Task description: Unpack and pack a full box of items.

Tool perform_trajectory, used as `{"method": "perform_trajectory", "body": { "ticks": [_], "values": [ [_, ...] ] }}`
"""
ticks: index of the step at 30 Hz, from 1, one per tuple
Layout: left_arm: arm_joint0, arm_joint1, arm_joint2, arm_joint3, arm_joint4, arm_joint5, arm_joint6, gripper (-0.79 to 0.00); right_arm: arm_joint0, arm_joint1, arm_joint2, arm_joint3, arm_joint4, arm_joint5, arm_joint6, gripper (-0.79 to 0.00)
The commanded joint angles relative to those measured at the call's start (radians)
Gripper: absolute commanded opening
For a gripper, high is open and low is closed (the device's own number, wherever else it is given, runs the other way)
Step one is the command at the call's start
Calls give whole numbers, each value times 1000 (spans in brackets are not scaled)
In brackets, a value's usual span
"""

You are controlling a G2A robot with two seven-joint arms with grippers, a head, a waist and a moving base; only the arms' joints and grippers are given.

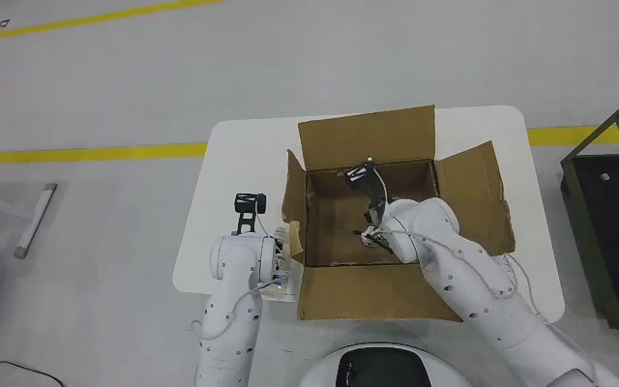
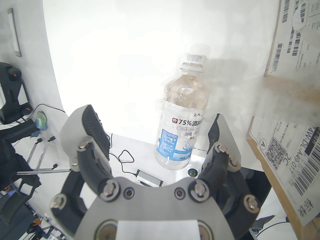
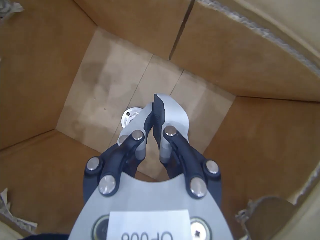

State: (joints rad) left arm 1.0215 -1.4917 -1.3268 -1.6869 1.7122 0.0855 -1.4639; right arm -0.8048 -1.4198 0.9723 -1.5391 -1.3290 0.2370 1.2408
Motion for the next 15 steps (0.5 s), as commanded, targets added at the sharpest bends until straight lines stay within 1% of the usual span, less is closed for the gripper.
{"method": "perform_trajectory", "body": {
  "ticks": [1,5,7,9,10,11,12,15],
  "values": [
    [0,0,0,0,0,0,0,0,36,-12,-26,43,19,24,40,-785],
    [0,0,0,0,0,0,0,0,58,-29,-59,95,35,50,66,-785],
    [0,0,0,0,0,0,0,0,56,-34,-66,110,37,59,59,-785],
    [0,0,0,0,0,0,0,0,51,-36,-67,119,38,63,54,-671],
    [0,0,0,0,0,0,0,0,48,-37,-67,120,36,63,52,-570],
    [0,0,0,0,0,0,0,0,45,-38,-65,120,34,63,51,-526],
    [0,0,0,0,0,0,0,0,41,-38,-62,118,34,66,50,-505],
    [0,0,0,0,0,0,0,0,28,-38,-54,112,28,63,52,-474]
  ]
}}
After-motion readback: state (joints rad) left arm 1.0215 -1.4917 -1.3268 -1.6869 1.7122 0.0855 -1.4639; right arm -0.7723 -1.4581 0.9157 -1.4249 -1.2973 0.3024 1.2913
